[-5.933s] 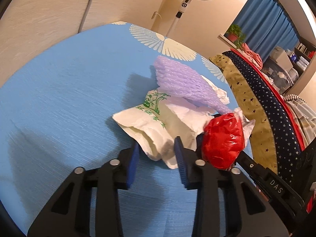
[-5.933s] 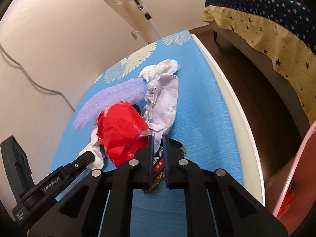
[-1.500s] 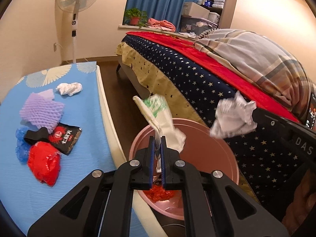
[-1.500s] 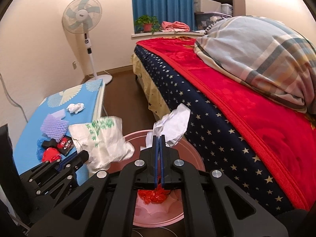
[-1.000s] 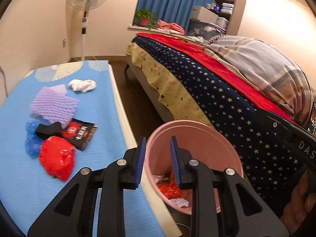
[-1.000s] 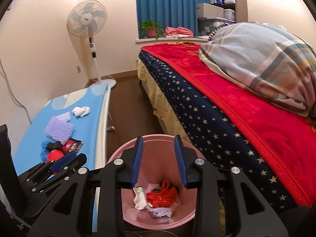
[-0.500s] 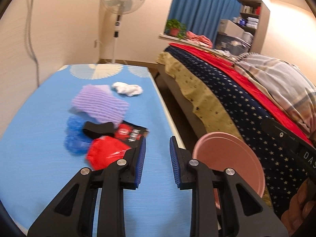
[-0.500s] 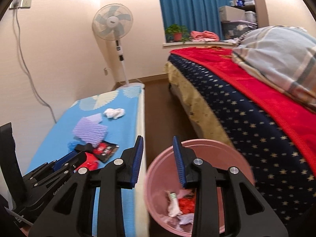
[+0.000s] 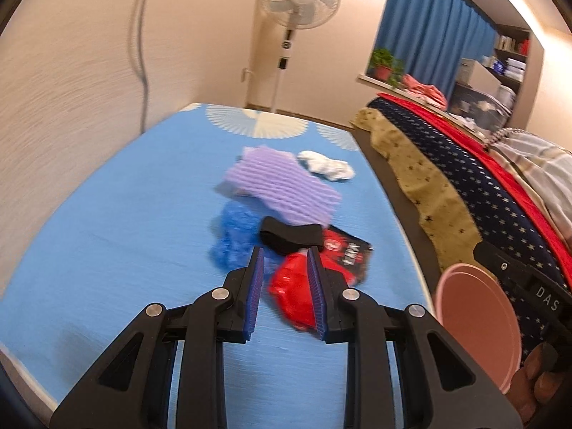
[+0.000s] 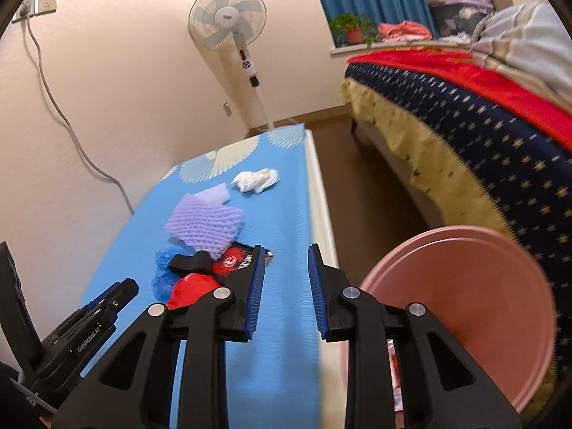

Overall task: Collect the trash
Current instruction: 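Grasp the snack packet with the right tool while the left tool grasps the blue plastic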

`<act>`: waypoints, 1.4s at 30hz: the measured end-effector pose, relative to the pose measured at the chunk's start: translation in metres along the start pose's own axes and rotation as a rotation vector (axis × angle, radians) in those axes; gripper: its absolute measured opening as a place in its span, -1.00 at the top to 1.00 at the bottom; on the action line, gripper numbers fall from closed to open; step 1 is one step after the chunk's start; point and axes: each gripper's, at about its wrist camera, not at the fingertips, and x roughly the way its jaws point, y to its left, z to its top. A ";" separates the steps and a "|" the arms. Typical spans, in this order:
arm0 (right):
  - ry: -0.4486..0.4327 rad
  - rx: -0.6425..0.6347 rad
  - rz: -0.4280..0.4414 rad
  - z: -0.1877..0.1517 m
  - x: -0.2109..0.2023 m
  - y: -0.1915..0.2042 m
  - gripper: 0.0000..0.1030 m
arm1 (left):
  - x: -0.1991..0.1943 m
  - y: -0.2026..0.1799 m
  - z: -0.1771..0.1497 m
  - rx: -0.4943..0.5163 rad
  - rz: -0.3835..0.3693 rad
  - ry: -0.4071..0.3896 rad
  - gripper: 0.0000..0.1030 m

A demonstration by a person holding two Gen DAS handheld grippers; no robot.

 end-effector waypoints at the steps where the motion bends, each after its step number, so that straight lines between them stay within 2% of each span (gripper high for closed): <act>1: 0.010 0.005 0.009 -0.001 0.007 0.002 0.52 | 0.002 0.003 0.000 -0.007 0.010 -0.001 0.51; 10: 0.131 0.065 0.100 -0.015 0.060 0.013 0.52 | 0.019 0.021 0.003 -0.052 0.069 0.004 0.51; 23: 0.271 0.143 0.127 -0.028 0.114 0.020 0.47 | 0.047 0.036 0.006 -0.072 0.082 0.052 0.51; 26: 0.272 0.131 0.126 -0.028 0.118 0.024 0.48 | 0.056 0.035 0.006 -0.072 0.070 0.069 0.35; 28: 0.272 0.133 0.120 -0.027 0.119 0.024 0.53 | 0.061 0.033 0.006 -0.067 0.057 0.078 0.22; 32: 0.272 0.122 0.105 -0.028 0.120 0.024 0.81 | 0.069 0.029 0.005 -0.047 0.050 0.105 0.22; 35: 0.273 0.123 0.107 -0.027 0.121 0.022 0.91 | 0.074 0.027 0.005 -0.045 0.038 0.130 0.22; 38: 0.275 0.117 0.118 -0.028 0.121 0.025 0.96 | 0.077 0.026 0.003 -0.042 0.029 0.151 0.31; 39: 0.272 0.113 0.121 -0.028 0.121 0.025 0.98 | 0.078 0.026 0.003 -0.040 0.025 0.157 0.46; 41: 0.250 0.096 0.118 -0.025 0.117 0.028 0.99 | 0.078 0.026 0.002 -0.042 0.021 0.161 0.57; 42: 0.230 0.081 0.113 -0.023 0.112 0.030 0.99 | 0.077 0.026 0.002 -0.045 0.021 0.158 0.70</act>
